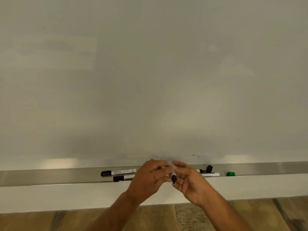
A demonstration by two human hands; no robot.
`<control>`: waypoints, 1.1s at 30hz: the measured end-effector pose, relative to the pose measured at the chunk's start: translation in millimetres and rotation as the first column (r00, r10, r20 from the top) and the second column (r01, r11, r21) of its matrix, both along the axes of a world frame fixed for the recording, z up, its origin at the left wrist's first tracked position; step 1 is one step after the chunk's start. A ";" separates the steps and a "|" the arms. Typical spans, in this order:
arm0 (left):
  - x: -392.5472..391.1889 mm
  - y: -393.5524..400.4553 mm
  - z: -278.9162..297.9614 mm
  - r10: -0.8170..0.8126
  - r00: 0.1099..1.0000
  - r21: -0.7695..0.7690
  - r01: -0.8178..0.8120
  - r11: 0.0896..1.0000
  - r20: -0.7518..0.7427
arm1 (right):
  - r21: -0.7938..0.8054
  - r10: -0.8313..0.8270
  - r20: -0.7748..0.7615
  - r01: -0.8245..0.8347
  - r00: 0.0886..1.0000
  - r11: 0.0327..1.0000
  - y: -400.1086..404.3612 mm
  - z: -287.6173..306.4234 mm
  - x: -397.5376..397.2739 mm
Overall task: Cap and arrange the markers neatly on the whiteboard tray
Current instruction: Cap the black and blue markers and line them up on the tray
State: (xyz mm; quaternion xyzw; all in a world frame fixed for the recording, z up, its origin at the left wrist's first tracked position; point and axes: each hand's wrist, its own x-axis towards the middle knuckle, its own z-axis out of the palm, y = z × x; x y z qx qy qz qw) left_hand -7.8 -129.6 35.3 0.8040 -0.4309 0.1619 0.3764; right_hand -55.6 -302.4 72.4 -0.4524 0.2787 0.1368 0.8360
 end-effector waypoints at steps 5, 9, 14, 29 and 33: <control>-5.8 2.4 -6.6 -0.055 0.998 -0.007 0.055 0.998 -0.040 | -0.009 0.018 -0.079 -0.019 0.997 1.000 7.1 -8.2 -9.4; -13.2 1.1 -10.0 -0.035 0.975 -0.104 0.012 0.995 -0.220 | -0.050 0.101 -0.114 -0.107 0.988 0.993 12.7 -14.9 -13.7; -10.5 7.8 -11.3 0.053 0.944 -0.054 -0.074 0.996 -0.327 | -0.694 0.031 -0.012 -0.031 0.999 0.719 -16.3 -32.9 -13.8; -9.1 15.2 -10.2 0.216 0.939 0.158 -0.179 0.971 -0.266 | -0.990 -0.175 -0.140 -0.144 0.975 -0.011 -127.1 -65.8 3.5; -9.8 19.5 -8.9 0.244 0.931 0.162 -0.205 0.965 -0.273 | -0.986 -0.149 -0.159 -0.164 0.976 -0.017 -126.5 -68.0 9.4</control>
